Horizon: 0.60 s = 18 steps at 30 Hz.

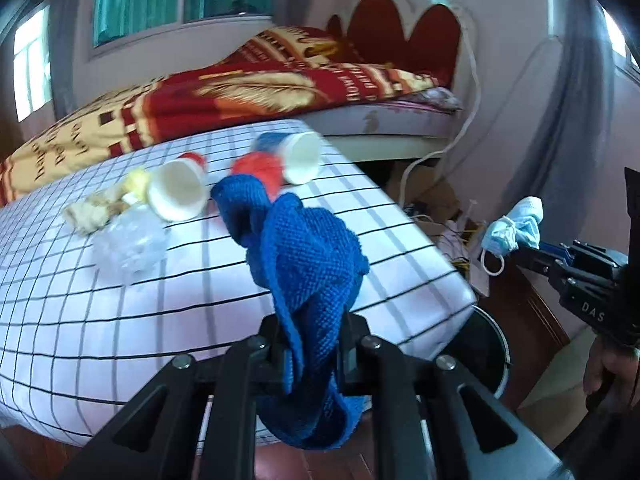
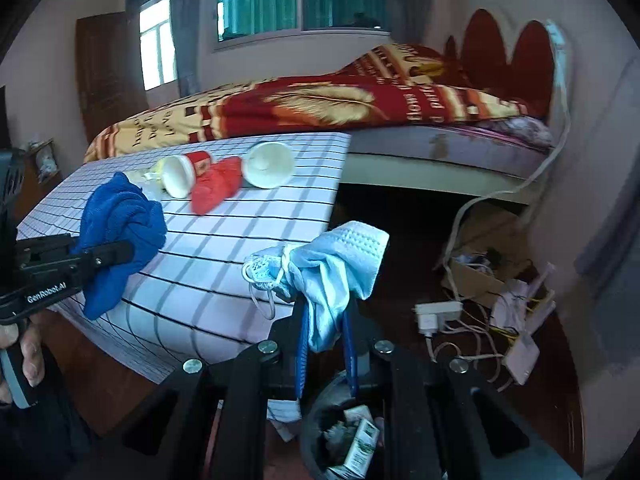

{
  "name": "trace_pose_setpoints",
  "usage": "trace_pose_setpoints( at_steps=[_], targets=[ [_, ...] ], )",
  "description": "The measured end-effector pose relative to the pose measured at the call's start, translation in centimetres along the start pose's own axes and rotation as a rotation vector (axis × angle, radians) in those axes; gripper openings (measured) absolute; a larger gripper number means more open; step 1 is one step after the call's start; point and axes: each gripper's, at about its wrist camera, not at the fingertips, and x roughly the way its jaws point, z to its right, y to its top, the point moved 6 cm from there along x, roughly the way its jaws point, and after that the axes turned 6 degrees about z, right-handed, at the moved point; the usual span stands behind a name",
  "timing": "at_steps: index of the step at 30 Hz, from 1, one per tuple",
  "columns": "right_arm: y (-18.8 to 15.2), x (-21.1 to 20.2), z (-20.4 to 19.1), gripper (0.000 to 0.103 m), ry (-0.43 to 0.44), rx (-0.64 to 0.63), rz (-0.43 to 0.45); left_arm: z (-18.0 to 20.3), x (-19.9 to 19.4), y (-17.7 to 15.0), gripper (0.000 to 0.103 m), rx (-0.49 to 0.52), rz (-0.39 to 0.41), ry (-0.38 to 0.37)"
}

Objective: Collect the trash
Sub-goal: 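Grasp the blue cloth with left tool while right tool grasps the blue face mask, then carry cloth and mask over the black bin and open both tools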

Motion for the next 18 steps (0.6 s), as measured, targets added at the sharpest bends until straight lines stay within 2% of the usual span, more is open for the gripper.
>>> trace_pose_setpoints(
  at_steps=[10,18],
  targets=[
    [-3.4,-3.7,6.5,0.016,-0.089,0.1,0.008,8.5,-0.2,-0.2,0.016,0.091,-0.004,-0.128],
    [-6.0,-5.9,10.1,0.017,-0.149,0.157,0.001,14.2,0.4,-1.9,0.016,0.145,-0.041,-0.218]
  ],
)
